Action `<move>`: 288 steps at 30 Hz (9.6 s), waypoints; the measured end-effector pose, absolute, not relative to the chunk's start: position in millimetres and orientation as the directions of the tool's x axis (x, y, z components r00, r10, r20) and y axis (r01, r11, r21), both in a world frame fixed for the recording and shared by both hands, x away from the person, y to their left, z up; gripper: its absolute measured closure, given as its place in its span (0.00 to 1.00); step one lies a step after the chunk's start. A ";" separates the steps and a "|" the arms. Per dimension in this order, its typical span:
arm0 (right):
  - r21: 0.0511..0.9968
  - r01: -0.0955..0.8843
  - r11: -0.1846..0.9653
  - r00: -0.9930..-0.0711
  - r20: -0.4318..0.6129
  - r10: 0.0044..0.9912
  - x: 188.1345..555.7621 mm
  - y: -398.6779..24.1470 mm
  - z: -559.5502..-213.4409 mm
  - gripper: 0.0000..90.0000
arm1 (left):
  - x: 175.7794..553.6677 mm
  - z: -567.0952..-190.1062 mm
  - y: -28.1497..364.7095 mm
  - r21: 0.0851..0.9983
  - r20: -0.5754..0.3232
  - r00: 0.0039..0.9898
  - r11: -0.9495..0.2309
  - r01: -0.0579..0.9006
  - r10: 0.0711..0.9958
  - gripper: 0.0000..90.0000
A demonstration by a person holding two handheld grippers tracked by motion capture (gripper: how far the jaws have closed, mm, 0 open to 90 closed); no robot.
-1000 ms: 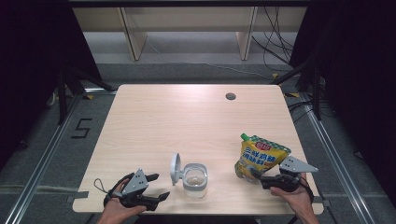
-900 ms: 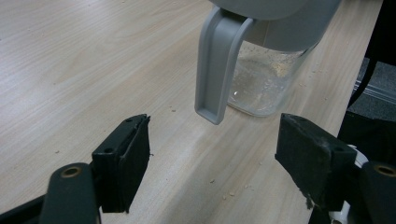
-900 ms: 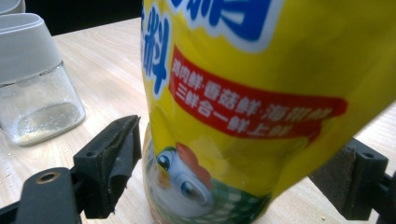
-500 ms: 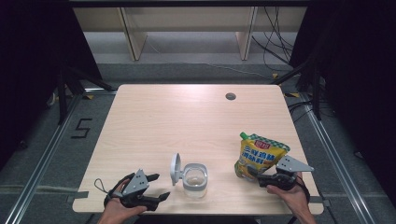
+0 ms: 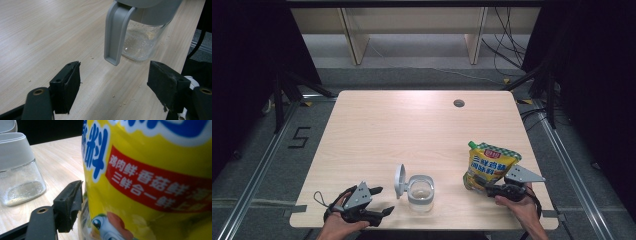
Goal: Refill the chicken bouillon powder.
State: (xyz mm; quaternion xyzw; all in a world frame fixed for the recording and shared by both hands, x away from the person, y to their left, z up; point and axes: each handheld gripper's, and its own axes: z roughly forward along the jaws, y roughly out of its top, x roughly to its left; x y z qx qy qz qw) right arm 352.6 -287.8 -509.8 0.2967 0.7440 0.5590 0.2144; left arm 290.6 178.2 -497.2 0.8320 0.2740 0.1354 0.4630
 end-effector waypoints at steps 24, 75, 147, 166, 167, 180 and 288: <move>0.965 0.202 0.168 -0.739 0.038 0.672 354.5 -280.3 -508.8 0.45 | 289.8 -498.0 178.0 0.839 -0.035 0.816 -0.427 0.337 0.576 0.29; 0.720 -0.148 0.677 -0.621 -0.601 0.503 296.7 -233.8 -453.1 0.52 | 294.3 -496.5 187.0 0.844 -0.044 0.785 -0.398 0.361 0.618 0.26; -0.348 -0.358 0.866 -0.091 -0.910 -0.404 264.1 -159.7 -438.8 0.53 | 294.8 -498.6 183.5 0.844 -0.040 0.796 -0.405 0.350 0.604 0.24; -0.457 -0.372 0.808 -0.037 -0.863 -0.504 270.2 -150.7 -431.3 0.55 | 294.0 -497.5 183.2 0.843 -0.051 0.794 -0.400 0.359 0.605 0.24; -0.461 -0.369 0.807 -0.038 -0.860 -0.509 270.5 -150.7 -432.0 0.55 | 294.9 -496.9 184.5 0.836 -0.029 0.800 -0.424 0.348 0.600 0.24; -0.480 -0.360 0.800 -0.014 -0.855 -0.519 268.1 -149.5 -433.5 0.55 | 294.5 -496.9 184.2 0.833 -0.030 0.797 -0.426 0.354 0.604 0.24; -0.580 -0.391 0.715 0.080 -0.795 -0.601 269.0 -143.7 -432.3 0.57 | 290.1 -496.0 183.5 0.830 -0.001 0.801 -0.446 0.334 0.599 0.24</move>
